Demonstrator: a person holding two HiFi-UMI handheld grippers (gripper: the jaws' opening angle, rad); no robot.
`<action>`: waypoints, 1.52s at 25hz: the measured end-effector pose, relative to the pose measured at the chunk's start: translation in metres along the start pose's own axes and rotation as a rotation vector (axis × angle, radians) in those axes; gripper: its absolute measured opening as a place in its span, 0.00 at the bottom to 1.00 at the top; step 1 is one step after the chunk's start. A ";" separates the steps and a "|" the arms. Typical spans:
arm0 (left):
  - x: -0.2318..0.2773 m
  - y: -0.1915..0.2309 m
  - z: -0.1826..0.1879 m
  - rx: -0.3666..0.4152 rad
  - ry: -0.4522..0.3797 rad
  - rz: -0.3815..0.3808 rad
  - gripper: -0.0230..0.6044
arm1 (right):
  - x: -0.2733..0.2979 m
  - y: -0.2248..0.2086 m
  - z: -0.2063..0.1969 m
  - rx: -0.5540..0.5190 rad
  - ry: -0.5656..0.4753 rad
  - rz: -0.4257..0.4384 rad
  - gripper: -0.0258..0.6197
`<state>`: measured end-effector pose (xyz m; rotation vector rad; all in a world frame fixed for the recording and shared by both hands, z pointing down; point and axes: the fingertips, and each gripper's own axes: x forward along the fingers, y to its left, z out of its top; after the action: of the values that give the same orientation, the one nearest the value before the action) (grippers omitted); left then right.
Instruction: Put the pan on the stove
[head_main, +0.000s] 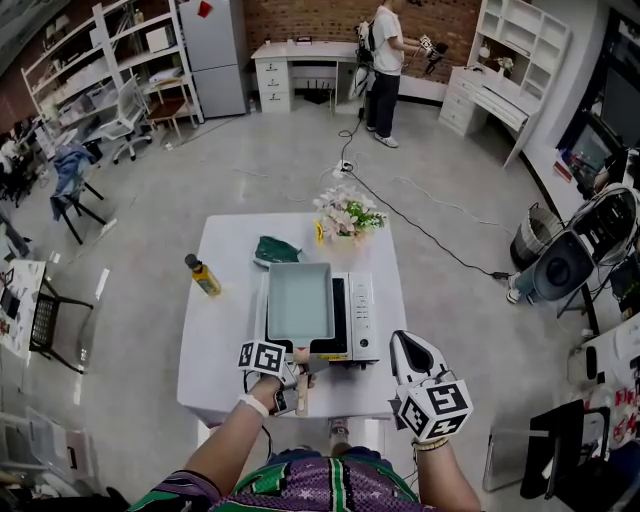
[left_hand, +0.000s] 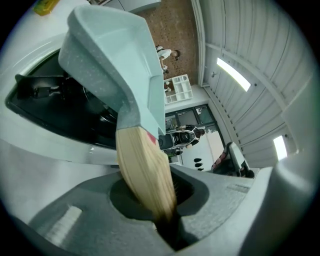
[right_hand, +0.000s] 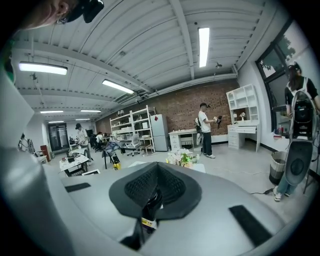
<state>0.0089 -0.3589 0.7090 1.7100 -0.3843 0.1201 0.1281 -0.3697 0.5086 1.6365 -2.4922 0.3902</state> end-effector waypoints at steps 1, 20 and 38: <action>0.001 0.001 0.000 -0.005 -0.001 0.001 0.13 | 0.000 0.000 0.000 -0.001 0.001 0.001 0.04; -0.002 0.004 -0.008 -0.037 0.124 0.043 0.19 | -0.006 0.015 -0.001 -0.002 0.004 0.019 0.04; -0.011 -0.003 0.003 -0.088 0.029 -0.036 0.44 | -0.015 0.021 -0.005 0.010 -0.003 0.037 0.04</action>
<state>-0.0012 -0.3591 0.7023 1.6256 -0.3327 0.1004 0.1146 -0.3474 0.5066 1.5986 -2.5299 0.4050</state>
